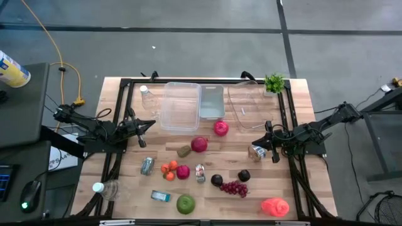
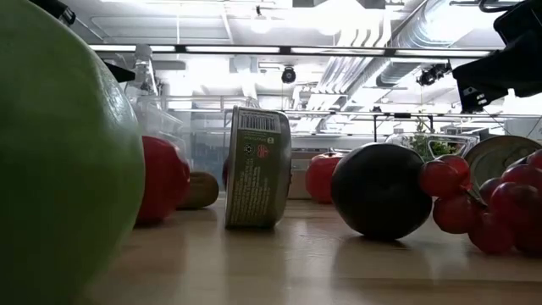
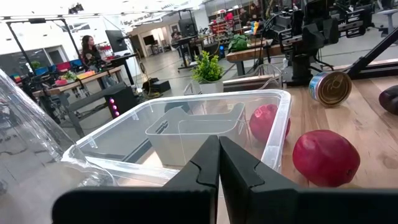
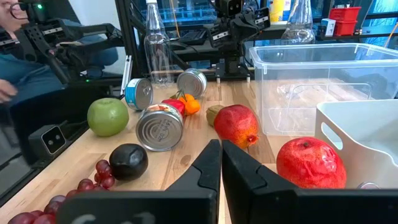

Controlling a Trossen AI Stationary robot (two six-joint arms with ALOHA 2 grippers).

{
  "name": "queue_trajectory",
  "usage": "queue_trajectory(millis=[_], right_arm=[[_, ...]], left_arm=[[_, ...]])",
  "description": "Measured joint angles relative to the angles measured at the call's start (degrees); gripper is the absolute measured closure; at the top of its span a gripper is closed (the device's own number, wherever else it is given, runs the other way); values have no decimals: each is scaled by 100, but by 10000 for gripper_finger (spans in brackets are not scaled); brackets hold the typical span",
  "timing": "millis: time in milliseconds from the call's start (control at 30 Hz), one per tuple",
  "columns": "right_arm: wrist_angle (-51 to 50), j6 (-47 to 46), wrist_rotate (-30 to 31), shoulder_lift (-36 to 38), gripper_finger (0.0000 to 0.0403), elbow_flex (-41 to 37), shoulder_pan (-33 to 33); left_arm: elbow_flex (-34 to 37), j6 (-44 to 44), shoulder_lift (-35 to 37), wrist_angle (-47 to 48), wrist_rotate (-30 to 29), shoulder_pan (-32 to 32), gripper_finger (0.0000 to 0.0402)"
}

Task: Pick & Place Food Item

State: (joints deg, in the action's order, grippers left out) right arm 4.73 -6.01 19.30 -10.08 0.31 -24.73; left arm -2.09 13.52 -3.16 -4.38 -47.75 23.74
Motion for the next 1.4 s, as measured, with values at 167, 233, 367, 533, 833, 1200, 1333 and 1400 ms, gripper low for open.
queue_trajectory(millis=[167, 233, 367, 533, 833, 1200, 1333, 1400], right_arm=[[-2, 1, 1, -1, 399, -1, 0], [-1, 1, 0, 0, 399, 0, -1], [-1, 1, -1, -1, 399, 0, -2], [-1, 1, -1, 0, 399, 0, 0], [-1, 1, 1, -1, 399, 0, -1], [0, 1, 1, 1, 399, 1, -2], [-1, 1, 0, -1, 399, 0, -1], [0, 231, 68, -1, 399, -1, 0]], left_arm=[[0, 0, 0, 0, 2, -1, 401], [2, 0, 0, 0, 2, 0, 401], [0, 0, 0, 0, 2, -1, 401], [0, 0, 0, 0, 4, -1, 401], [1, 1507, 2, -139, 32, -1, 401], [0, 1021, 2, -219, 47, -1, 401], [1, 1019, 1, -334, 390, -1, 401], [0, 1019, 0, -515, 411, 1, 401]])
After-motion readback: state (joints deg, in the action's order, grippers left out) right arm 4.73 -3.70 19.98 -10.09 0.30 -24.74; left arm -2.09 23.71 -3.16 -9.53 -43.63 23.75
